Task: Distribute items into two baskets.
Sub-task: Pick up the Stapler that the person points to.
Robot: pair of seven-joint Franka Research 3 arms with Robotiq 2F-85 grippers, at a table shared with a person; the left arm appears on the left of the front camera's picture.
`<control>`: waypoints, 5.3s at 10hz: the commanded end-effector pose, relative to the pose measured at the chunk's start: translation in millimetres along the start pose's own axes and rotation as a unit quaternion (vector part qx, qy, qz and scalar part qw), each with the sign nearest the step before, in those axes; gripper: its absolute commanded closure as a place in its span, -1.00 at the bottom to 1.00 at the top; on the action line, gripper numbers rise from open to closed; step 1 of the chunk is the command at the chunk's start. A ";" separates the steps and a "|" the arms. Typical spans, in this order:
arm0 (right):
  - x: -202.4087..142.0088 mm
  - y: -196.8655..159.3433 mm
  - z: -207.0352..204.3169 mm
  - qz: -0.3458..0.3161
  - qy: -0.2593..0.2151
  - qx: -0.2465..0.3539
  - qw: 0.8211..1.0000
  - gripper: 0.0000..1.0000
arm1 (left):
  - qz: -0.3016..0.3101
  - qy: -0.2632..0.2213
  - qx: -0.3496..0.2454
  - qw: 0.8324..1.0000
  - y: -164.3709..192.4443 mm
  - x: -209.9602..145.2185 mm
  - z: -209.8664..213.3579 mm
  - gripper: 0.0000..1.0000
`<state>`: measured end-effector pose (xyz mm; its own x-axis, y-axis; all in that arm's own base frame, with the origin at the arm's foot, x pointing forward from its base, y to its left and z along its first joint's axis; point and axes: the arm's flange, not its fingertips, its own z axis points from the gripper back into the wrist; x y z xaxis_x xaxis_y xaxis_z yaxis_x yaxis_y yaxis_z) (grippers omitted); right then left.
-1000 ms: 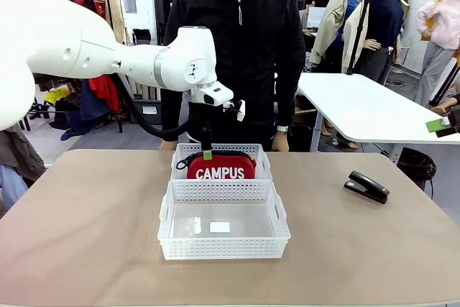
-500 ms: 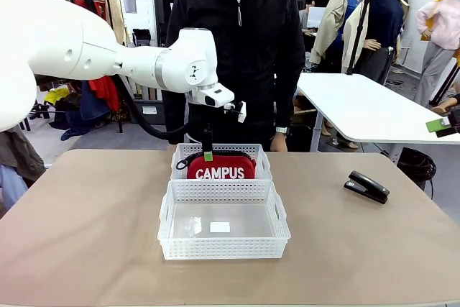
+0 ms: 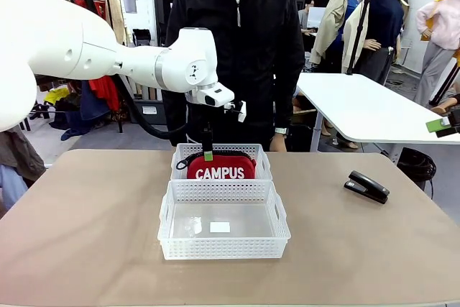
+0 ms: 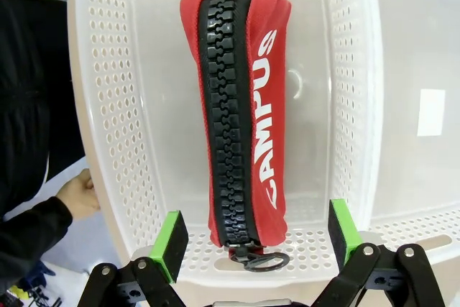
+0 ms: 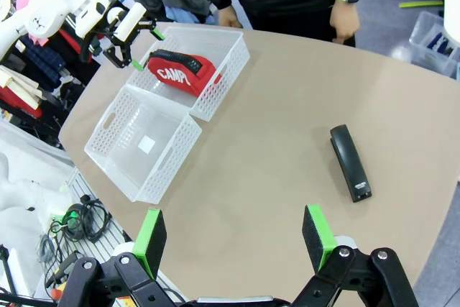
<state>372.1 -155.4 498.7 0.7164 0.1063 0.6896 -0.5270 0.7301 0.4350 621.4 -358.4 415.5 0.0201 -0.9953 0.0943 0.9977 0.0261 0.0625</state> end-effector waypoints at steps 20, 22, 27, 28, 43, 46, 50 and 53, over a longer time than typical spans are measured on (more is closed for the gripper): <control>1.4 0.0 -0.3 0.005 -0.008 0.006 1.000 -1.00 | 0.463 -0.325 0.018 0.825 -138.1 -407.6 137.0 -1.00; 1.4 0.0 -0.3 0.005 -0.008 0.006 1.000 -1.00 | 0.456 -0.352 0.008 0.818 -138.0 -427.7 131.7 -1.00; 1.4 0.0 -0.3 0.005 -0.008 0.006 1.000 -1.00 | 0.428 -0.369 0.008 0.825 -138.0 -433.0 129.4 -1.00; 1.4 0.0 -0.3 0.005 -0.008 0.006 1.000 -1.00 | 0.450 -0.356 0.011 0.819 -143.6 -430.1 128.0 -1.00; 13.5 0.0 -13.3 0.021 0.018 -0.018 0.999 -1.00 | 0.450 -0.356 0.011 0.819 -143.6 -430.1 128.0 -1.00; 42.5 -7.3 -51.3 0.068 0.070 -0.052 0.994 -1.00 | 0.450 -0.356 0.011 0.819 -143.6 -430.1 128.0 -1.00; 64.2 -35.2 -113.3 0.123 0.154 -0.101 0.975 -1.00 | 0.450 -0.356 0.011 0.819 -143.6 -430.1 128.0 -1.00; 73.2 -53.6 -153.9 0.172 0.221 -0.109 0.954 -1.00 | 0.450 -0.356 0.011 0.819 -143.6 -430.1 128.0 -1.00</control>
<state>509.7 -81.9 435.8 0.7026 0.5427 0.4603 -0.6549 0.7461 0.1200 461.6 78.4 493.6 0.6933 -0.2778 0.6649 0.6047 0.7261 -0.3272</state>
